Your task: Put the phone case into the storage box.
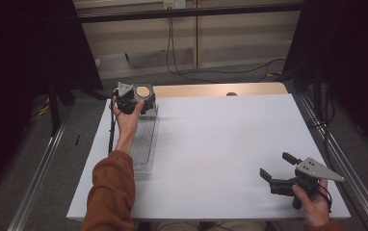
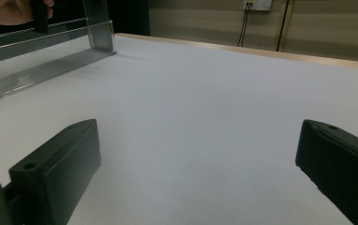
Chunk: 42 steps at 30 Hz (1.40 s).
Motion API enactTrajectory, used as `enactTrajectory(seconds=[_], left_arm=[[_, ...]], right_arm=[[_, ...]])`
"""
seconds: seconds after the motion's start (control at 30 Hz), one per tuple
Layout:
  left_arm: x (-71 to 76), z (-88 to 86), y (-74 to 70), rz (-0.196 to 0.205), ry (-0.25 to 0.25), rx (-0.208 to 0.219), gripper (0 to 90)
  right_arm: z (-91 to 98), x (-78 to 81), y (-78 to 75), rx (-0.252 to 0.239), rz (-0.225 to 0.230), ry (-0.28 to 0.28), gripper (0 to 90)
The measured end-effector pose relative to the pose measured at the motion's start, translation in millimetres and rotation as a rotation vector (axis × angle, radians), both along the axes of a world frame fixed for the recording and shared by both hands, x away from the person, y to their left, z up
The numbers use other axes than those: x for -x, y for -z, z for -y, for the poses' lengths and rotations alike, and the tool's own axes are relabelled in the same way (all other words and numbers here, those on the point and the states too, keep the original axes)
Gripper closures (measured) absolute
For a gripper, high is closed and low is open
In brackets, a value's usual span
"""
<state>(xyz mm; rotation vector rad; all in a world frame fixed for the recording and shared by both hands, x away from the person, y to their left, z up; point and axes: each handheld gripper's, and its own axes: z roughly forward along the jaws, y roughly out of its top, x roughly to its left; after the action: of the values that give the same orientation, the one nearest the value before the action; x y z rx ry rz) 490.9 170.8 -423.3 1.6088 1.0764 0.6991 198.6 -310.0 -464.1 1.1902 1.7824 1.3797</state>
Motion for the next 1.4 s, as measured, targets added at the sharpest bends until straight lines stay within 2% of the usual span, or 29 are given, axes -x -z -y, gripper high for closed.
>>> enactTrajectory(seconds=[0.27,0.43,0.57,0.67,0.73,0.77,0.83,0.87,1.0,1.13,1.17,1.33,1.37,1.4], left_arm=[[9.0,-7.7,-3.8,0.012,0.014,0.041,2.1],[17.1,-7.7,-8.4,0.023,0.014,0.033,2.1],[22.0,-9.2,-10.6,0.049,0.064,0.050,2.1],[26.5,-10.1,-13.0,0.056,0.065,0.055,2.3],[29.3,-10.9,-14.5,0.060,0.085,0.064,2.3],[31.7,-10.7,-15.6,0.065,0.084,0.063,2.2],[37.4,-11.0,-17.2,0.079,0.113,0.093,2.1],[39.1,-11.7,-17.3,0.093,0.124,0.098,1.6],[48.1,-13.2,-19.5,0.103,0.138,0.100,1.6],[64.8,-10.4,-21.1,0.112,0.139,0.110,1.9],[68.5,-9.9,-20.9,0.124,0.149,0.114,2.0],[81.6,-12.6,-20.3,0.139,0.164,0.125,2.0],[84.2,-12.6,-19.9,0.147,0.172,0.145,2.0],[87.3,-14.2,-19.8,0.146,0.192,0.139,2.0]], right_arm=[[1.1,-0.2,-0.1,-0.002,0.007,0.011,0.0],[2.7,-1.6,1.4,0.000,0.010,0.017,0.0],[4.0,-1.3,1.1,-0.009,0.009,0.012,0.0],[5.1,-1.5,1.1,-0.007,0.016,0.020,0.0],[5.8,-1.5,0.8,-0.005,0.022,0.015,0.0],[5.4,-1.2,0.3,-0.013,0.021,0.017,0.0],[5.1,-0.9,-0.6,-0.026,0.032,0.008,0.0],[5.1,-1.1,-0.4,-0.014,0.036,0.001,0.0],[4.3,-1.8,-0.2,-0.007,0.027,0.010,0.0],[2.7,-1.5,-1.0,-0.005,0.027,0.006,0.0],[2.3,-1.7,-0.9,-0.007,0.030,0.004,0.0],[0.7,-3.7,-1.6,0.001,0.036,-0.003,0.0],[-0.4,-4.0,-1.7,-0.002,0.032,-0.001,0.0],[-0.7,-4.7,-1.6,0.003,0.034,-0.001,0.0]])
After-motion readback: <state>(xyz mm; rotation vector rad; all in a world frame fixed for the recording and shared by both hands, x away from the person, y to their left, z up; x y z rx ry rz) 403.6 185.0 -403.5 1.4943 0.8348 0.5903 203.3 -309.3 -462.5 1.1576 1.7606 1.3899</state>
